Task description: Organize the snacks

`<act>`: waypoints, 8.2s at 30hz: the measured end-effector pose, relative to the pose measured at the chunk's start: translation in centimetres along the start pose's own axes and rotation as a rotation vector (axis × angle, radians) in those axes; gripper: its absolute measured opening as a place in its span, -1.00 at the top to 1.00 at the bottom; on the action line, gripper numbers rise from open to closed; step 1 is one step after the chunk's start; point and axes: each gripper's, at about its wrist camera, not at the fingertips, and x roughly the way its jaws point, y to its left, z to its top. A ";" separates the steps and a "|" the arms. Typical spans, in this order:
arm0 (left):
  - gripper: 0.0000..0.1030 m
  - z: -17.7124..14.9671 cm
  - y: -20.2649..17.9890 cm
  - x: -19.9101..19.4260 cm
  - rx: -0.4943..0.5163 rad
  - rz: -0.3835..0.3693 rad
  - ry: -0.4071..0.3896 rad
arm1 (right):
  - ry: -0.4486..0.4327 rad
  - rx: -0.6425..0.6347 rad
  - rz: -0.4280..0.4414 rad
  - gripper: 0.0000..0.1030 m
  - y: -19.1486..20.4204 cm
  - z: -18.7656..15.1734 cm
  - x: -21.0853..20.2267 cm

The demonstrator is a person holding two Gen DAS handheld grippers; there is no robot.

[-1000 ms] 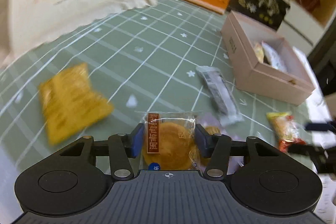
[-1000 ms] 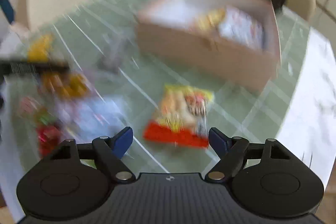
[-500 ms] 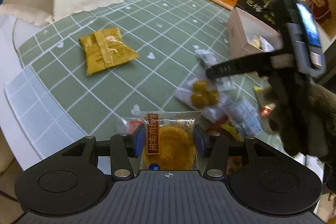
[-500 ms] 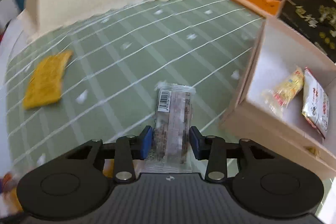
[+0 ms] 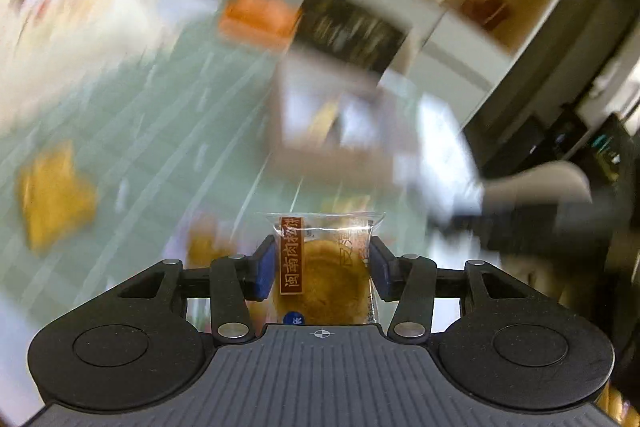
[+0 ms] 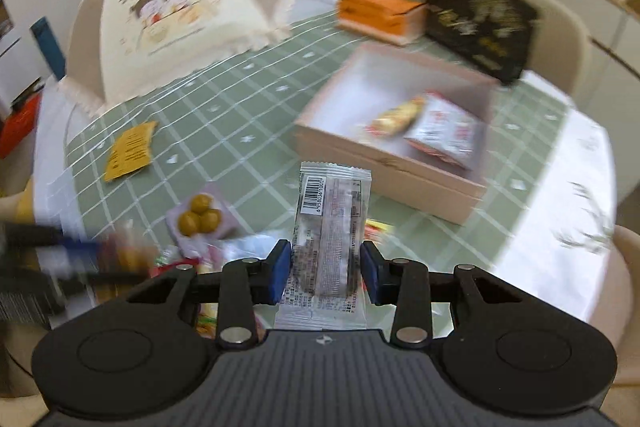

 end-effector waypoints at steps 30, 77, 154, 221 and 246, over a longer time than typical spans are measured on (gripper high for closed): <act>-0.04 4.2 15.8 1.0 -0.428 0.321 -0.100 | -0.187 0.077 -0.090 -0.51 -8.6 13.7 4.5; 0.41 -10.9 16.7 -5.3 -0.332 0.399 0.040 | 0.203 -0.183 0.317 -0.56 18.6 -3.1 11.0; 0.44 -10.8 7.9 -1.9 -0.318 0.029 0.111 | 0.160 -0.268 0.119 0.99 8.1 2.4 13.4; 0.38 -4.6 11.6 3.9 -0.484 0.220 0.056 | -0.174 0.070 -0.103 -0.33 -8.0 12.3 2.6; 0.38 -3.4 4.8 6.2 -0.198 0.211 0.103 | 0.082 -0.037 0.017 -0.40 1.1 -6.2 3.8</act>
